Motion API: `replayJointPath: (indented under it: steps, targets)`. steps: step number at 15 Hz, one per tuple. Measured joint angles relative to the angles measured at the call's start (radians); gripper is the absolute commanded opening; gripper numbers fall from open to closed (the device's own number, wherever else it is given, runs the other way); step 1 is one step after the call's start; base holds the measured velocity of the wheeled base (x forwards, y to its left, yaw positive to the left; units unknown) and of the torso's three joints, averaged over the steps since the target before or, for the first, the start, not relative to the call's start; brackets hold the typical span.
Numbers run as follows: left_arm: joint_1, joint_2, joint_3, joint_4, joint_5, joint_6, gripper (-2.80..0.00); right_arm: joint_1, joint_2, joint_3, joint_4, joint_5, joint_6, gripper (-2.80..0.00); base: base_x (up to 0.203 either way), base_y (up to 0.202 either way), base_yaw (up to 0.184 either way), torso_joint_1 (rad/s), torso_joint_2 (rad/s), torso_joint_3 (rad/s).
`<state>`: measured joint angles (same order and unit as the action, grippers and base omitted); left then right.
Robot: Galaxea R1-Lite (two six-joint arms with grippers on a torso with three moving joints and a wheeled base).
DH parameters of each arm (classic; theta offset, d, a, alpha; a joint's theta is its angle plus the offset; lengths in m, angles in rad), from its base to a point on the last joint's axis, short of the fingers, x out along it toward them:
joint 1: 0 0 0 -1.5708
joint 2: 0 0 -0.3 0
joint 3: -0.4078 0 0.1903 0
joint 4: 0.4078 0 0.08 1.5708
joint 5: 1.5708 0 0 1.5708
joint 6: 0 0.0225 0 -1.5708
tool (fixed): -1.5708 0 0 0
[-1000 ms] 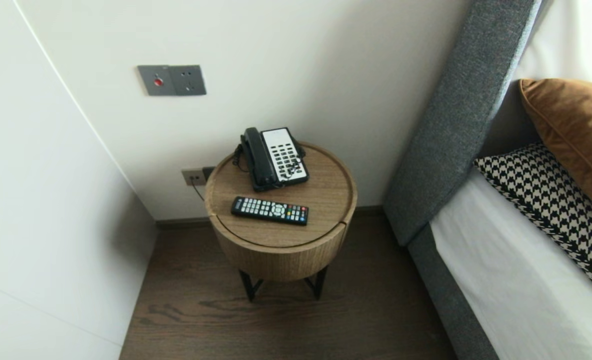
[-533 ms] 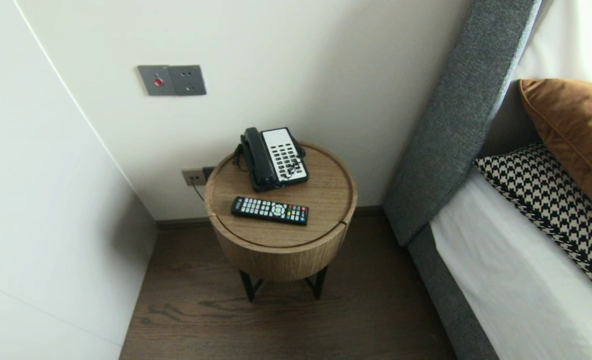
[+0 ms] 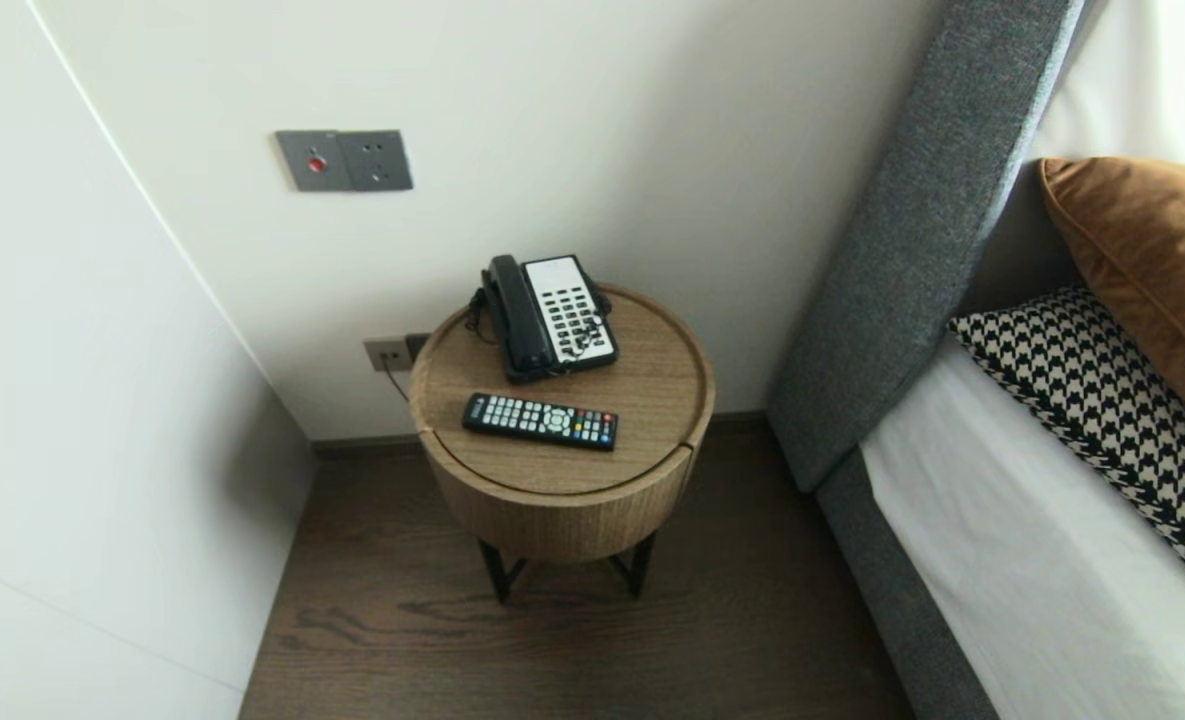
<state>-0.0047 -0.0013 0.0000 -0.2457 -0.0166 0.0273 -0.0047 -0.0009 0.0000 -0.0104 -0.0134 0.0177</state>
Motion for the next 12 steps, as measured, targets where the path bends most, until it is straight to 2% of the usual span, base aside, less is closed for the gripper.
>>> replayJointPath:
  steps: [12]
  targets:
    - [0.000, 0.000, 0.000, 0.000, 0.000, 0.000, -2.80, 0.000, 0.000, 0.000, 0.000, 0.000, -0.001, -2.80, 0.000, 0.000, 0.000, 0.000, 0.00, 0.000]
